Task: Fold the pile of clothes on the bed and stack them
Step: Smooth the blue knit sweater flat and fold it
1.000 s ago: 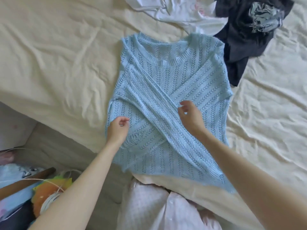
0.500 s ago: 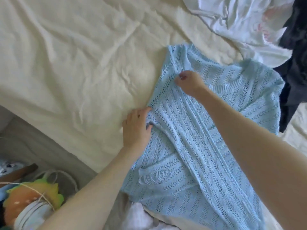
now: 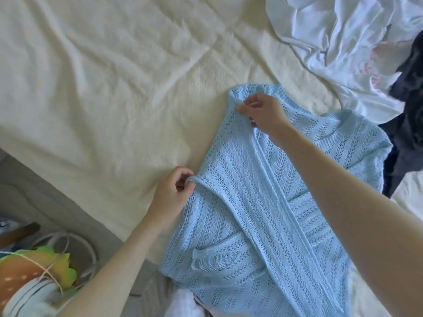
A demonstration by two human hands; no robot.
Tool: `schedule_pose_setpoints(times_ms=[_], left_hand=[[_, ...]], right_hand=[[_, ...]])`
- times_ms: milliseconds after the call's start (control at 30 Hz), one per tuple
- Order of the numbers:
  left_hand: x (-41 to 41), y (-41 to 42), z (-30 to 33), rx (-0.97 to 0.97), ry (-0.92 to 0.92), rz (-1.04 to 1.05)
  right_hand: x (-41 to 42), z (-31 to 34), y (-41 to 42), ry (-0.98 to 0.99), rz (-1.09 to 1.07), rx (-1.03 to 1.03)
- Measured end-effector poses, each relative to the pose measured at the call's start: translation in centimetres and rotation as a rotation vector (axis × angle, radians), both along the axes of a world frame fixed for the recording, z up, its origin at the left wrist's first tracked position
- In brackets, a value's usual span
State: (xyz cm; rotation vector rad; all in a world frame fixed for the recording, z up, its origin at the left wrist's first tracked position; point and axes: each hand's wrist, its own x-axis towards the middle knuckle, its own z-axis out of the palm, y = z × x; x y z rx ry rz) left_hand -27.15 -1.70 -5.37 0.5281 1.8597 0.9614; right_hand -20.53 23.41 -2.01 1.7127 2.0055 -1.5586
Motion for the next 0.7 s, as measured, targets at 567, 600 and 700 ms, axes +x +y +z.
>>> schedule_pose_setpoints(times_ms=[567, 600, 700], left_hand=[[-0.9, 1.9, -1.0, -0.131, 0.148, 0.064], [-0.9, 1.8, -1.0, -0.108, 0.16, 0.073], [-0.4, 0.4, -0.7, -0.105, 0.137, 0.105]], right_hand=[[3.6, 0.1, -7.9, -0.052, 0.279, 0.655], [5.5, 0.0, -9.8, -0.075, 0.344, 0.693], [10.7, -0.8, -15.5, -0.17, 0.474, 0.667]])
